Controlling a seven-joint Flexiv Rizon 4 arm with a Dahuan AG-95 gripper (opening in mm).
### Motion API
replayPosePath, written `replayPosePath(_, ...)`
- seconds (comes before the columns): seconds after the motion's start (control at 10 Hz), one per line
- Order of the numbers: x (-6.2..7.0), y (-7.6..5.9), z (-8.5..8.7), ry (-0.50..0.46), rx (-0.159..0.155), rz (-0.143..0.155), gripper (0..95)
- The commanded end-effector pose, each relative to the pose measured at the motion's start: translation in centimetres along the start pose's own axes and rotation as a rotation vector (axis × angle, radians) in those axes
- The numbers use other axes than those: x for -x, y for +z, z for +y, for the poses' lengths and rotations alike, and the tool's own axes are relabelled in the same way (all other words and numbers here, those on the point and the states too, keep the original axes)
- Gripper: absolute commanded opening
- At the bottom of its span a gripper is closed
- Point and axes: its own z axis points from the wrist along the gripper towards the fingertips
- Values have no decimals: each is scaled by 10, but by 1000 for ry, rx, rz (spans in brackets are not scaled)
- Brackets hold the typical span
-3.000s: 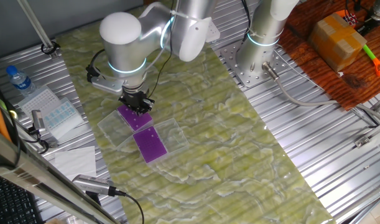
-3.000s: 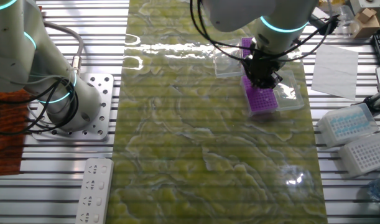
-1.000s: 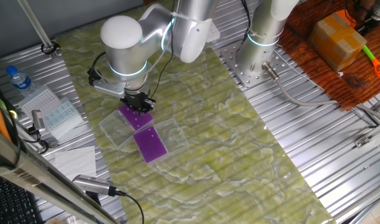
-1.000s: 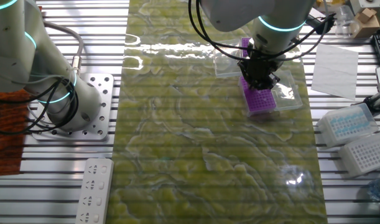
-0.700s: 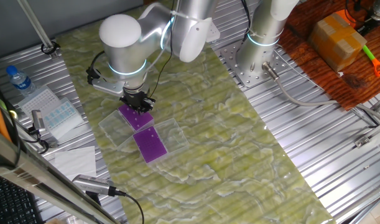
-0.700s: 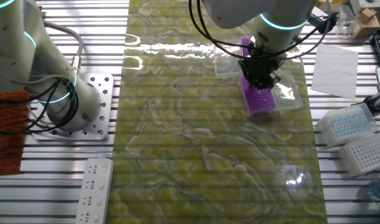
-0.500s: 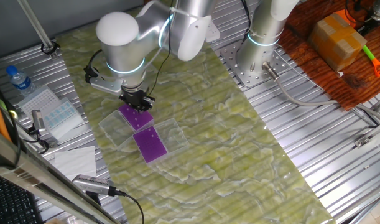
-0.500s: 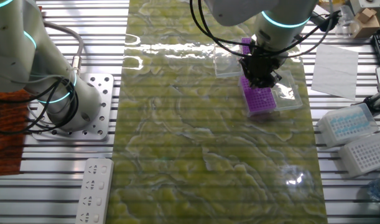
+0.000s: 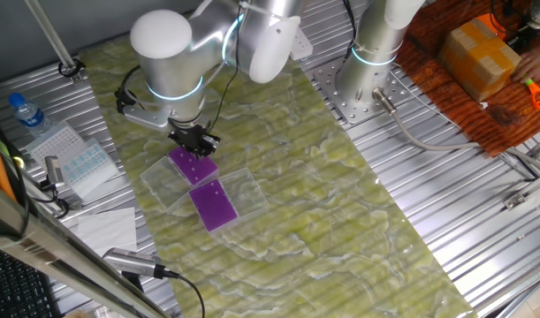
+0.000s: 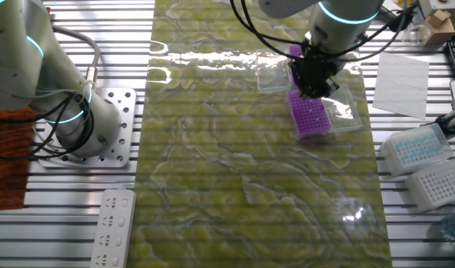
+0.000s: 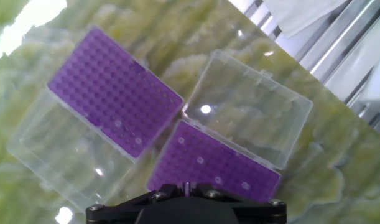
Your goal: Transfer all small pipette tips from one holder to another
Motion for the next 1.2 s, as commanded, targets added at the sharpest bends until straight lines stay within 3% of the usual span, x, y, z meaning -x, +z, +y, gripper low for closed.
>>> replayPosePath(0.1, 23, -10, 21, 114, 9, -7, 0)
replayPosePath(0.2, 38, -12, 34, 169, 9, -12, 0)
replayPosePath(0.5, 58, -8, 55, 263, 14, -27, 0)
replayPosePath(0.8, 71, -7, 69, 321, 20, -32, 0)
replayPosePath(1.2, 78, -2, 80, 359, 23, -38, 0)
